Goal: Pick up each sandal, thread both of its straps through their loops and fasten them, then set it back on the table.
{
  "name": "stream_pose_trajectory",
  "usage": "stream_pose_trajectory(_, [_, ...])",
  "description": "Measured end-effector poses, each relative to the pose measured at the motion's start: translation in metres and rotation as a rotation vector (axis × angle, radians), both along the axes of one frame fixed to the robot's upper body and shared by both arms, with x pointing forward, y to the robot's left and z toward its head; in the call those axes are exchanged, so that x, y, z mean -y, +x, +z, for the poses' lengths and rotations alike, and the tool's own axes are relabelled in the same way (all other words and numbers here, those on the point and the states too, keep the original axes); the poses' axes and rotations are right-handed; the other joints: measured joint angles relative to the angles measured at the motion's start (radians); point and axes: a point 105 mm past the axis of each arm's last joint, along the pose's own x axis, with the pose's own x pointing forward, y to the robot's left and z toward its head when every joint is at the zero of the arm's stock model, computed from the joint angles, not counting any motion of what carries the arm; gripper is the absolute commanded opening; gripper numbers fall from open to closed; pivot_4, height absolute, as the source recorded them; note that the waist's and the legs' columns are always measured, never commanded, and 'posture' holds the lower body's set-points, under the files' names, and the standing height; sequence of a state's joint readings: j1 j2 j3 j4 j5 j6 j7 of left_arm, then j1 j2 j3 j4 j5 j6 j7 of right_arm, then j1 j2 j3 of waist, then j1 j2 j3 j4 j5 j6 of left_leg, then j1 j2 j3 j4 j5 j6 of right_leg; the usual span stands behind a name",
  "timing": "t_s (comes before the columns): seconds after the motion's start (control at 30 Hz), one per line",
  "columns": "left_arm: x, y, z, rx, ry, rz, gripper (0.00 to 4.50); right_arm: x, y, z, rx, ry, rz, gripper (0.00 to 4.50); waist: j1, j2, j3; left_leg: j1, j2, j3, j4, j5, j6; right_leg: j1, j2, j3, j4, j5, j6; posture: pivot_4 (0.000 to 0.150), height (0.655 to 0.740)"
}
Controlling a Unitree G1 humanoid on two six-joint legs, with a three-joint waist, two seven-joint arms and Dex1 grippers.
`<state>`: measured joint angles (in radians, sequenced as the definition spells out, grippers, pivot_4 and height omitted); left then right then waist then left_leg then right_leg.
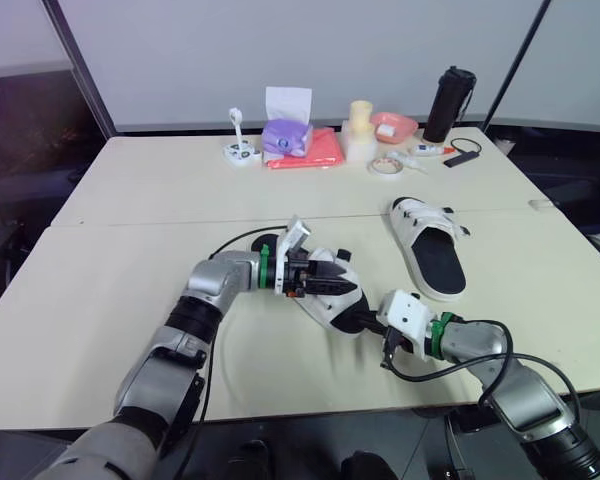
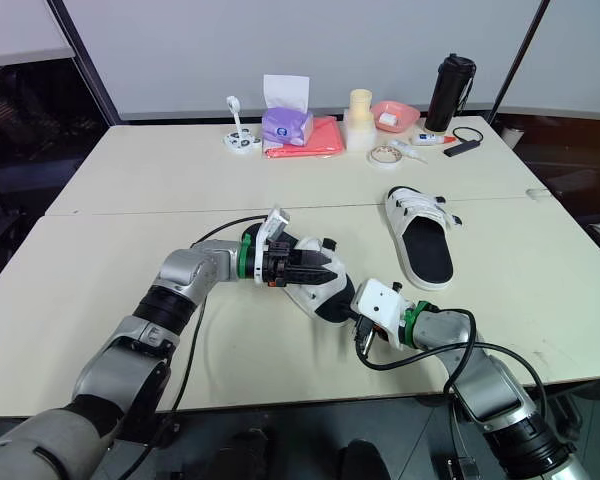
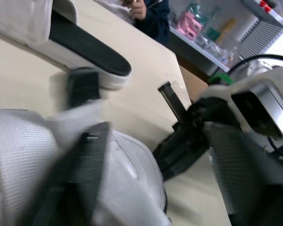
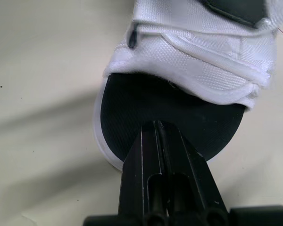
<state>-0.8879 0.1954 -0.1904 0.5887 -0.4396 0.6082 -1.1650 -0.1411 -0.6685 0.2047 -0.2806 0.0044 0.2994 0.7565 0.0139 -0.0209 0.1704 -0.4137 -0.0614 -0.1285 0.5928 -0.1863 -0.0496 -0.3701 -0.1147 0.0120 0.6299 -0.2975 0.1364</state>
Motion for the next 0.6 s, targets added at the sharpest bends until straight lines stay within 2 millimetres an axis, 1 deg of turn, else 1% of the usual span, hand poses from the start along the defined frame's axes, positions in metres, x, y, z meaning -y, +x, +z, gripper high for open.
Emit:
stream_pose_trajectory(0.23, [0.004, 0.008, 0.001, 0.023, 0.005, 0.031, 4.45, 0.001, 0.000, 0.000, 0.000, 0.000, -0.007, 0.00, 0.000, 0.000, 0.000, 0.000, 0.000, -0.001, 0.001, 0.000, 0.000, 0.001, 0.000, -0.001, 0.000, 0.000, 0.001, 0.150, 0.7400])
stream_pose_trajectory(0.3, [0.008, 0.016, 0.007, 0.012, -0.024, 0.080, 4.45, 0.001, 0.000, -0.001, -0.001, 0.000, -0.012, 0.00, 0.001, 0.000, 0.000, 0.000, 0.000, -0.002, 0.003, 0.000, 0.000, 0.002, 0.000, -0.002, 0.000, 0.001, 0.001, 0.150, 0.7400])
stream_pose_trajectory(0.37, [0.008, 0.030, 0.019, 0.012, -0.057, 0.154, 4.45, 0.001, 0.001, 0.000, 0.000, 0.000, -0.014, 0.00, 0.000, -0.001, 0.000, 0.000, 0.000, -0.003, 0.003, 0.000, 0.000, 0.002, 0.000, -0.002, 0.001, 0.001, 0.002, 0.150, 0.7400])
stream_pose_trajectory(0.4, [0.006, 0.038, 0.029, 0.019, -0.079, 0.194, 4.45, 0.000, 0.001, 0.000, 0.001, 0.002, -0.013, 0.00, -0.002, -0.001, 0.001, 0.000, 0.000, -0.002, 0.003, 0.000, 0.000, 0.002, 0.000, -0.002, 0.001, 0.001, 0.002, 0.150, 0.7400])
stream_pose_trajectory(0.5, [-0.004, 0.050, 0.052, 0.049, -0.115, 0.249, 4.45, -0.001, 0.000, 0.000, 0.002, 0.003, -0.008, 0.00, -0.005, -0.001, 0.000, 0.000, -0.001, -0.002, 0.002, 0.000, 0.000, 0.001, 0.000, -0.002, 0.001, 0.000, 0.004, 0.150, 0.7400])
stream_pose_trajectory(0.57, [-0.017, 0.055, 0.055, 0.063, -0.104, 0.271, 4.45, -0.003, 0.000, 0.000, 0.003, 0.009, -0.005, 0.00, -0.007, -0.001, 0.000, 0.000, -0.001, -0.002, 0.001, 0.000, 0.000, 0.001, 0.000, -0.002, 0.001, 0.000, 0.004, 0.150, 0.7400])
stream_pose_trajectory(0.6, [-0.026, 0.057, 0.052, 0.062, -0.084, 0.281, 4.45, -0.004, 0.000, 0.000, 0.004, 0.014, -0.005, 0.00, -0.010, -0.001, 0.000, 0.000, -0.001, -0.002, 0.001, 0.000, 0.000, 0.000, 0.000, -0.002, 0.002, 0.000, 0.003, 0.150, 0.7400])
